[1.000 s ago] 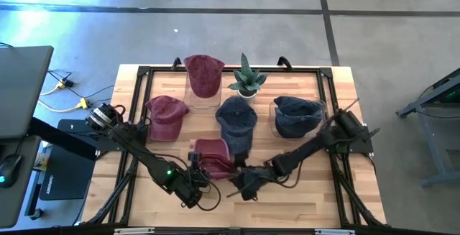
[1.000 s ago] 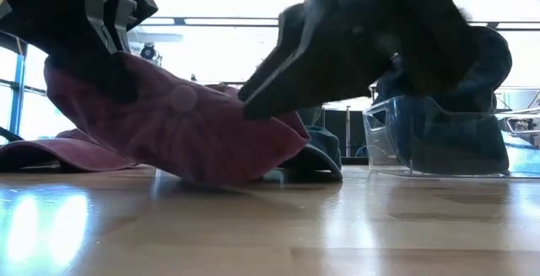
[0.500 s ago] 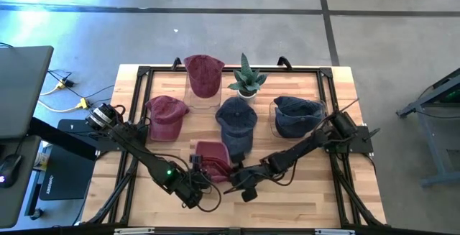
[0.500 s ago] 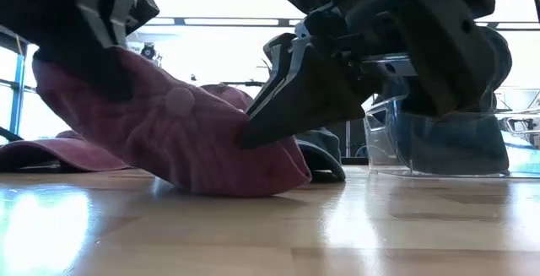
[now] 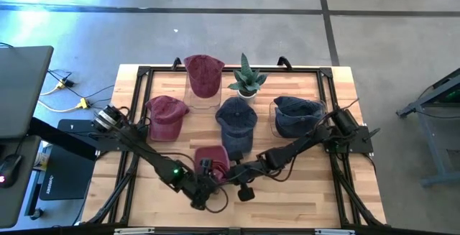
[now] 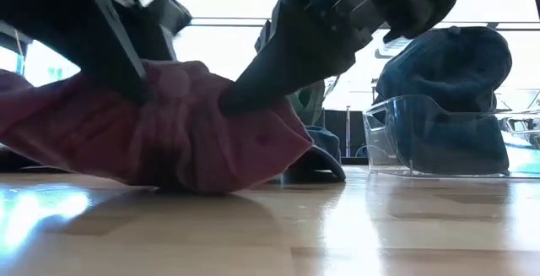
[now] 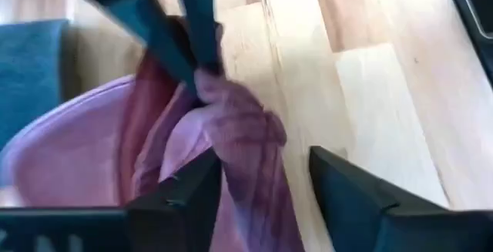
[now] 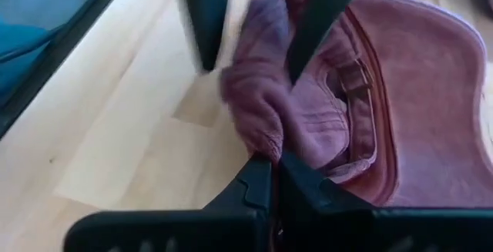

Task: Pick & Place hat
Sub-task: Put the bottom red cap into the left transparent bin

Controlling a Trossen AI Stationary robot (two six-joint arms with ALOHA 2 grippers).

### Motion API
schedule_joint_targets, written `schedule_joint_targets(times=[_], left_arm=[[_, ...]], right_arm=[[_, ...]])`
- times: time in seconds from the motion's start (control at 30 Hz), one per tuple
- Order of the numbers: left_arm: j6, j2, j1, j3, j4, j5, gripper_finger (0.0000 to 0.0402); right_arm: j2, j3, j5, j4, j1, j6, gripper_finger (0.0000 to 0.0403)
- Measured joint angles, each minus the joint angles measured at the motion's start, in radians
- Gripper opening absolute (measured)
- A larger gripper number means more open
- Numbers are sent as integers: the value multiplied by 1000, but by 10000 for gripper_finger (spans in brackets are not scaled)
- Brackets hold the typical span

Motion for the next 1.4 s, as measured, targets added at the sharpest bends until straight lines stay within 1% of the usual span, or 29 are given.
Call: schedule_joint_targets(times=[0.13, 0.27, 0.4, 0.5, 0.6, 0.7, 0.8, 0.87, 0.97, 1.03, 1.1, 1.17, 1.27, 1.33, 1.4], left_arm=[[-3, 36, 11, 0, 25, -13, 208], [-41, 88, 7, 0, 20, -51, 209], [-52, 104, 7, 2, 23, -75, 209], [-38, 103, 7, 3, 27, -57, 209], [15, 103, 7, 3, 31, -33, 201], [55, 103, 8, 3, 29, -5, 174], [76, 103, 8, 3, 14, 16, 134], [77, 103, 8, 3, 6, 17, 105], [76, 74, 8, 2, -19, 10, 63], [74, 37, 8, 3, -17, 17, 36], [69, -7, 8, 4, -47, 21, 13], [68, -68, 8, 2, -80, 27, 5], [57, -165, 8, 3, -115, 33, 12], [50, -232, 8, 3, -122, 61, 13], [47, -303, 9, 3, -115, 91, 8]], right_arm=[[0, -1, 0, 2, -5, 30, 10], [0, -3, -2, 2, -5, 54, 20], [0, -3, -38, 1, -5, 55, 19], [0, -3, -67, 1, -5, 55, 14], [0, -3, -96, 8, -5, 55, 16], [0, -4, -130, 38, -5, 66, 43], [-5, -4, -160, 34, -5, 73, 95], [-18, -5, -161, 27, -4, 73, 131], [-52, -5, -131, -9, 14, 53, 172], [-75, -5, -88, -79, 34, 40, 187], [-103, -5, -25, -159, 54, 43, 193], [-142, -5, 41, -224, 77, 58, 194], [-183, -5, 135, -287, 108, 82, 192], [-198, -16, 177, -299, 130, 89, 190], [-204, -26, 197, -300, 141, 91, 189]])
